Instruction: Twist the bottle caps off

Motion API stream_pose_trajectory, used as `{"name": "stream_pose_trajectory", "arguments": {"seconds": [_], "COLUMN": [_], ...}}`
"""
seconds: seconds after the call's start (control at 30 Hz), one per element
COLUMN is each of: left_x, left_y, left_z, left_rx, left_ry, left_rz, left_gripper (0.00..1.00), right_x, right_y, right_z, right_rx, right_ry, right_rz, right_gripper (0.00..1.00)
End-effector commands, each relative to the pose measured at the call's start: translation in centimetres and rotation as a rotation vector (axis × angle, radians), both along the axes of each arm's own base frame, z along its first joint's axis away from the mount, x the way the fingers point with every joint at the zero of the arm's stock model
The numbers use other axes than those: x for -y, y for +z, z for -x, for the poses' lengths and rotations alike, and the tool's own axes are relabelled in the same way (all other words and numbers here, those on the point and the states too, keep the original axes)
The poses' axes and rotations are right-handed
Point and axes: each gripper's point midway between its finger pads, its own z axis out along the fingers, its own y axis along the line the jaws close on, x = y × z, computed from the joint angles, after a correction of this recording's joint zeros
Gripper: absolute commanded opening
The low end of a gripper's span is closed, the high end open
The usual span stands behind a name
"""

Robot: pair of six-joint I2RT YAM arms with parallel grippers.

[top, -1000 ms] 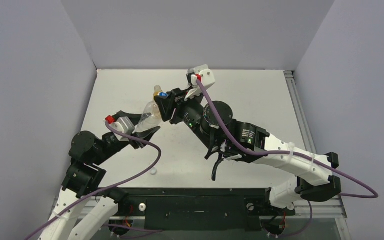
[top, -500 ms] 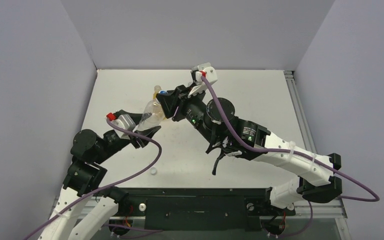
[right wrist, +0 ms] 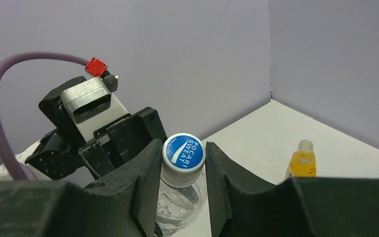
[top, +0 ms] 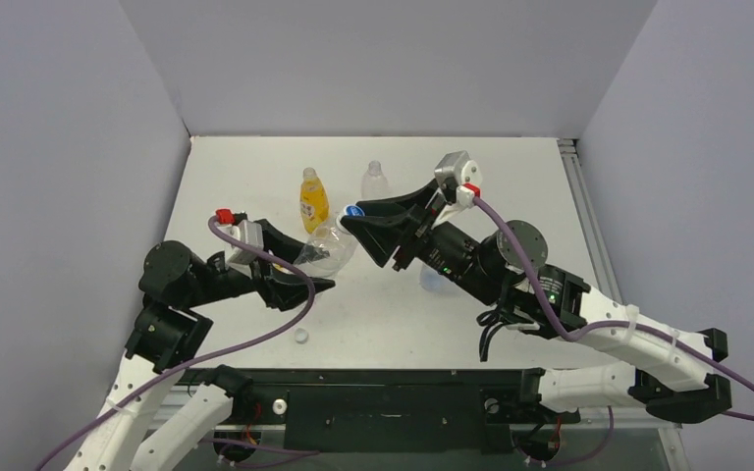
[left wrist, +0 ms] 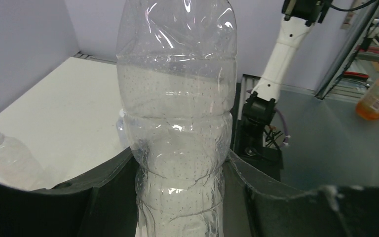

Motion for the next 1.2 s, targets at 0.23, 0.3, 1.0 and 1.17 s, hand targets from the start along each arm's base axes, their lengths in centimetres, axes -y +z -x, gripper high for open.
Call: {"name": "stream_pose_trajectory", "arguments": {"seconds": [0.23,0.3,1.0,1.17], "left_x": [0.9,0.9,0.3,-1.7], "left_y": [3.3,3.8,5.1,5.0], "left_z": [4.8,5.4,2.2,-1.6], "left_rx": [-0.097,-0.122,-0.003,0.136], "left_ry": [-0.277,-0.31,-0.093,0.176], "left_rz": [0.081,0.092,0.144,0.14], "left_gripper": [0.09,0.09,0.0,0.0], "right_x": [6.5,6.7,0.6,1.0], "right_y": [6.1,6.2,2.8,3.6], "right_z": [4.3,5.0,0.9,-1.8], "right_rx": [0.262,0.273,0.115,-0.022], "right_ry": [0.091,0.12,0.025,-0.13], "right_rz": [-0.128,-0.148,-0.033,-0.047], "right_gripper": [0.0,0.0,0.56,0.78]}}
